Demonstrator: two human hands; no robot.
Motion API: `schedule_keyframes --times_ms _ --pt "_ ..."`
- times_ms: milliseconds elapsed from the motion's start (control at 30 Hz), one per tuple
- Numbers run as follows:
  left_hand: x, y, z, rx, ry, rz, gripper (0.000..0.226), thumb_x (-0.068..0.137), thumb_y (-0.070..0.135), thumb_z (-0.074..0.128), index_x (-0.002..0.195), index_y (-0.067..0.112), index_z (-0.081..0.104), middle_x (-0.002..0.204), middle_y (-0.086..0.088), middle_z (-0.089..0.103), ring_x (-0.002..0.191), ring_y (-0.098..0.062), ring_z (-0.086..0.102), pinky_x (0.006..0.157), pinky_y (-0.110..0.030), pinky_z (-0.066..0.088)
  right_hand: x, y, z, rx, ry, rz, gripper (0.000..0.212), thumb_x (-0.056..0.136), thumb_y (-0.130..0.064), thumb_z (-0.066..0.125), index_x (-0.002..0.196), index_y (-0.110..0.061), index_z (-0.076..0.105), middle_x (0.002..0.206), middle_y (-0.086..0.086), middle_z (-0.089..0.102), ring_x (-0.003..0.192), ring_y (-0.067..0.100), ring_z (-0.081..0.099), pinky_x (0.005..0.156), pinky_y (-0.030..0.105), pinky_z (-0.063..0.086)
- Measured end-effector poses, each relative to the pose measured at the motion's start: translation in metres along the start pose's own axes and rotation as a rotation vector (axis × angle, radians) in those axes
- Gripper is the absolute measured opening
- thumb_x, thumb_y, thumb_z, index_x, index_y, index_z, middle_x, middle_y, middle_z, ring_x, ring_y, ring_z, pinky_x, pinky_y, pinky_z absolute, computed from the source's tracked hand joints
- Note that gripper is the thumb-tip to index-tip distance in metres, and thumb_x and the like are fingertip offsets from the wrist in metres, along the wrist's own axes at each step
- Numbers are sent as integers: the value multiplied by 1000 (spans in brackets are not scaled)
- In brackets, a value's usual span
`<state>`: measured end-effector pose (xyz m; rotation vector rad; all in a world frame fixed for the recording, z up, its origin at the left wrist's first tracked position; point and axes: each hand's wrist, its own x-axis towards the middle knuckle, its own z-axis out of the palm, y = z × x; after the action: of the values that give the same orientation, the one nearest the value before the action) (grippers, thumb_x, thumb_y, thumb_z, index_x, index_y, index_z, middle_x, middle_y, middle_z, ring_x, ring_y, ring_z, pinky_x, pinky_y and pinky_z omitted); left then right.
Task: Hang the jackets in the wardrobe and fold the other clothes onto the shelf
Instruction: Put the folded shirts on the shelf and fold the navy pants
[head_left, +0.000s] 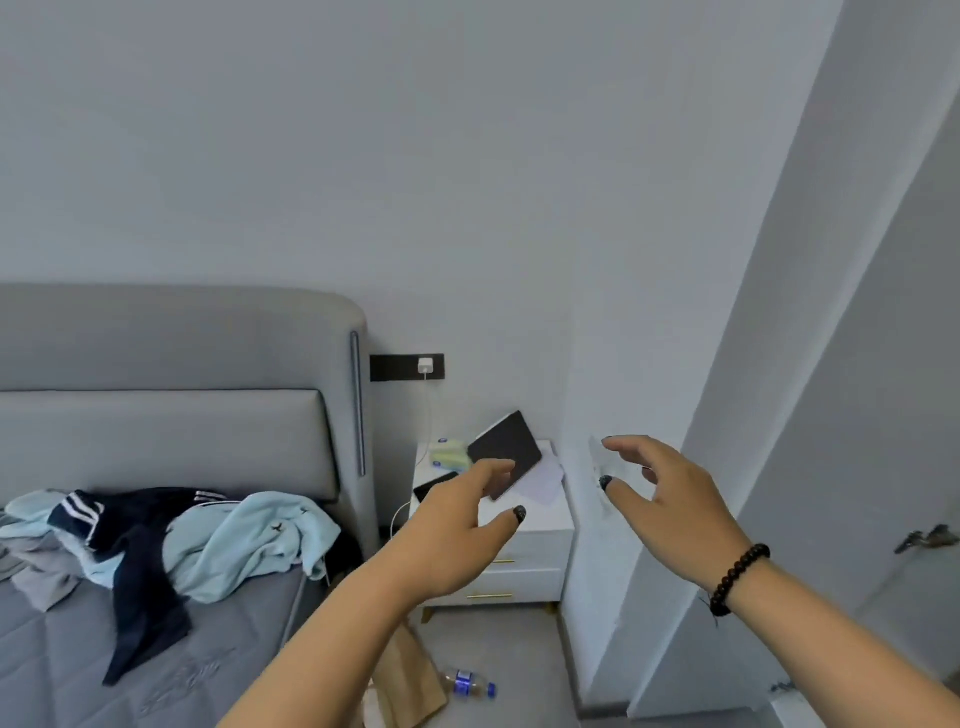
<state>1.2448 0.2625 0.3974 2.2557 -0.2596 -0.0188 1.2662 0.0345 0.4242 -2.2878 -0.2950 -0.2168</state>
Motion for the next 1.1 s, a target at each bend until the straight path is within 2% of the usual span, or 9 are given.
schedule_keyframes --times_ms 67,133,233,333,400,533,700,833,1100 --pt "-9 -33 -25 26 11 -33 49 96 36 54 143 28 42 141 14 50 130 1 43 108 -22 38 8 -16 38 7 -37 -15 34 91 -20 59 121 -34 52 106 -34 43 101 -9 43 83 5 30" --pt "-16 -63 -46 42 32 -64 47 96 35 54 141 28 46 139 13 51 129 1 44 108 -24 38 16 -29 73 18 -65 -18 35 91 -19 59 122 -33 52 109 -31 44 106 -6 42 90 10 30" --pt "-27 -102 -73 18 40 -129 45 94 33 54 139 29 48 137 14 53 126 3 46 106 -23 40 32 -46 116 24 -120 -14 35 90 -18 60 122 -31 53 110 -28 46 108 -2 42 91 13 31" --pt "-36 -137 -100 -4 71 -185 39 93 31 55 132 37 52 119 25 56 112 12 50 89 -3 39 53 -62 154 11 -188 -36 34 89 -19 61 121 -30 54 111 -21 49 105 -2 46 85 2 31" --pt "-38 -157 -116 -23 100 -212 36 93 25 56 121 48 52 111 33 53 105 22 48 82 3 36 68 -71 177 0 -232 -49 34 89 -18 61 120 -30 55 111 -20 50 104 -2 46 83 1 30" --pt "-34 -194 -140 -33 134 -304 38 94 26 56 130 37 51 124 15 58 118 2 52 98 -15 42 101 -84 221 -5 -312 -80 33 89 -17 62 117 -31 55 113 -19 51 109 -1 46 96 14 33" --pt "-9 -235 -166 -67 172 -371 39 95 25 56 132 35 51 131 13 55 126 5 45 106 -20 38 152 -92 275 15 -408 -129 27 91 -18 58 114 -34 55 109 -26 50 108 -3 47 93 12 33" --pt "22 -275 -188 -59 203 -435 41 95 26 53 136 29 50 132 15 54 125 6 44 106 -19 37 205 -88 316 49 -488 -132 23 95 -20 52 114 -34 55 109 -30 49 109 -6 46 92 9 31" --pt "80 -342 -236 -154 284 -520 39 97 22 52 136 26 51 128 19 55 120 10 47 99 -7 36 308 -91 398 2 -628 -105 23 93 -16 54 109 -31 57 115 -13 56 112 4 49 97 20 39"
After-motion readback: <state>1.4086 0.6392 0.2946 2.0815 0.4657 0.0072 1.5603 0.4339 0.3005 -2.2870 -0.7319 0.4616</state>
